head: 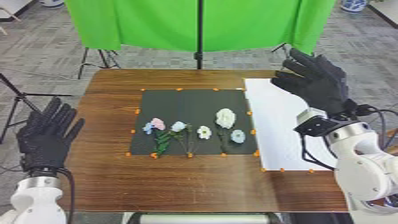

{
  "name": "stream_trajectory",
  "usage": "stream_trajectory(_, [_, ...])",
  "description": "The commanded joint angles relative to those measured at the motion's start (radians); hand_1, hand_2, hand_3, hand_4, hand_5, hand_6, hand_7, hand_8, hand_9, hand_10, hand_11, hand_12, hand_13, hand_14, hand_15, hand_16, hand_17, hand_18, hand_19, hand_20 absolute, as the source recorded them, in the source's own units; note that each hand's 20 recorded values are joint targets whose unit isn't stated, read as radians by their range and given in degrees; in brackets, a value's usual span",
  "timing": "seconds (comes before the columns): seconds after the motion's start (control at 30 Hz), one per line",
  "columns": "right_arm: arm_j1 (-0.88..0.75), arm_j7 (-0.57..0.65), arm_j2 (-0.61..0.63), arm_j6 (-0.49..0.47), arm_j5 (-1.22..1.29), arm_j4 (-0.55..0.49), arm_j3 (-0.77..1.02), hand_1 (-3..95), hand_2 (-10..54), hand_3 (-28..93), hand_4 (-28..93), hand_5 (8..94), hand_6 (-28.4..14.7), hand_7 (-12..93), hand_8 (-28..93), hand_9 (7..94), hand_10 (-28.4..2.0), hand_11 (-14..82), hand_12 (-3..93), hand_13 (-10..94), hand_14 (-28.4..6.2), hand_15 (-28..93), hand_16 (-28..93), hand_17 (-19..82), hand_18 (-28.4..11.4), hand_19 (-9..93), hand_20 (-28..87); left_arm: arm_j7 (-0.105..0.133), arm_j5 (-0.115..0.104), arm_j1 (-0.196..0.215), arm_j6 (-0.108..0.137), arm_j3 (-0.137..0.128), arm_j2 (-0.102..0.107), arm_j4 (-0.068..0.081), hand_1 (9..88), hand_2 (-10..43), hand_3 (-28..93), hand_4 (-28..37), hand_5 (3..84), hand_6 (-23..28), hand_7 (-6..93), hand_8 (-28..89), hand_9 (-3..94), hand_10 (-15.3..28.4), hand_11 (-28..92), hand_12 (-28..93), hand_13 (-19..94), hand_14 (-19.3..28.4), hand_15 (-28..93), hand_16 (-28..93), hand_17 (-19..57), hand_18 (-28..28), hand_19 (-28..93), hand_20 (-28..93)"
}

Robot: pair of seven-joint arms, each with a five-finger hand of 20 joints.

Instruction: Arrange flowers

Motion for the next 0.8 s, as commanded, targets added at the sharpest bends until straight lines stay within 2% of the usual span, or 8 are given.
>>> stream_trajectory(0.03, [0.041,-0.011,0.02,-0.005,0.005,-0.009,-0.008,17.8,9.2,74,-21,39.2,-3.2,8,-8,35.3,-13.8,2.9,13.1,31,-16.8,14,24,13,-19.2,30,20,0.016,-0.01,-0.045,-0.006,-0.011,0.036,0.013,23.9,10.0,75,-28.3,40.1,5.2,11.0,-9,30.5,12.0,16,7,22,8.6,18,-7,-1.6,11.4,24,12])
stream_trajectory(0.33, [0.063,-0.003,0.042,-0.012,0.008,-0.007,-0.016,17.7,9.2,74,-21,39.2,-3.4,8,-8,35.1,-13.8,2.9,13.1,31,-16.8,14,24,13,-19.2,30,20,0.031,-0.009,-0.004,0.003,-0.032,-0.004,-0.001,24.1,10.0,75,-28.3,40.4,5.3,10.9,-9,30.7,12.0,15,7,22,8.7,18,-7,-1.7,11.5,25,12])
stream_trajectory(0.4, [0.061,-0.014,0.056,-0.007,0.009,-0.016,-0.01,17.8,9.2,74,-21,39.3,-3.3,8,-8,35.1,-13.8,2.9,13.1,31,-16.7,14,24,13,-19.2,30,20,0.039,-0.016,-0.007,0.011,-0.041,0.005,-0.009,24.1,10.1,75,-28.3,40.4,5.3,10.9,-9,30.7,12.1,15,7,22,8.9,18,-7,-1.7,11.5,25,12])
stream_trajectory(0.47, [0.07,-0.024,0.067,-0.003,0.011,-0.021,-0.016,17.7,9.2,74,-21,39.4,-3.3,8,-8,35.2,-13.8,2.9,13.1,31,-16.7,14,24,12,-19.2,30,20,0.044,-0.009,0.006,0.004,-0.065,0.016,-0.02,24.1,10.0,75,-28.3,40.4,5.3,10.9,-9,30.8,12.0,15,7,22,8.9,18,-7,-1.7,11.5,25,12])
stream_trajectory(0.53, [0.059,-0.027,0.074,-0.01,0.009,-0.033,-0.007,17.7,9.2,74,-21,39.4,-3.4,8,-8,35.2,-13.8,2.9,13.1,31,-16.6,14,24,12,-19.2,30,20,0.041,-0.005,0.01,0.006,-0.078,0.022,-0.023,24.1,10.0,75,-28.3,40.4,5.3,10.9,-9,30.8,12.0,16,7,22,8.9,18,-7,-1.7,11.5,25,12])
stream_trajectory(0.63, [0.06,-0.017,0.079,-0.022,0.01,-0.033,0.001,17.6,9.2,74,-21,39.3,-3.7,8,-8,35.4,-13.8,2.9,13.1,31,-16.7,14,24,12,-19.2,31,20,0.033,-0.006,0.016,0.006,-0.082,-0.004,-0.02,24.1,10.0,75,-28.3,40.4,5.2,11.0,-9,30.8,11.9,16,7,22,8.9,18,-7,-1.7,11.5,25,12])
stream_trajectory(0.67, [0.057,-0.022,0.083,-0.009,0.009,-0.035,0.003,17.6,9.2,74,-21,39.4,-4.0,7,-8,35.4,-13.7,2.9,13.1,31,-16.7,14,24,12,-19.2,31,20,0.035,-0.019,0.016,0.002,-0.079,-0.011,-0.02,24.1,9.9,75,-28.3,40.4,5.2,11.0,-9,30.8,12.0,16,7,22,8.9,18,-7,-1.7,11.5,25,12])
stream_trajectory(0.8, [0.043,-0.028,0.079,0.001,0.018,-0.04,0.016,17.6,9.2,74,-21,39.5,-4.5,7,-8,35.4,-13.8,3.0,13.1,31,-16.6,14,24,12,-19.2,30,20,0.028,-0.015,0.013,-0.007,-0.07,-0.025,-0.017,24.1,9.9,75,-28.3,40.4,5.2,11.0,-9,30.9,12.0,15,7,22,8.9,18,-7,-1.7,11.6,25,12])
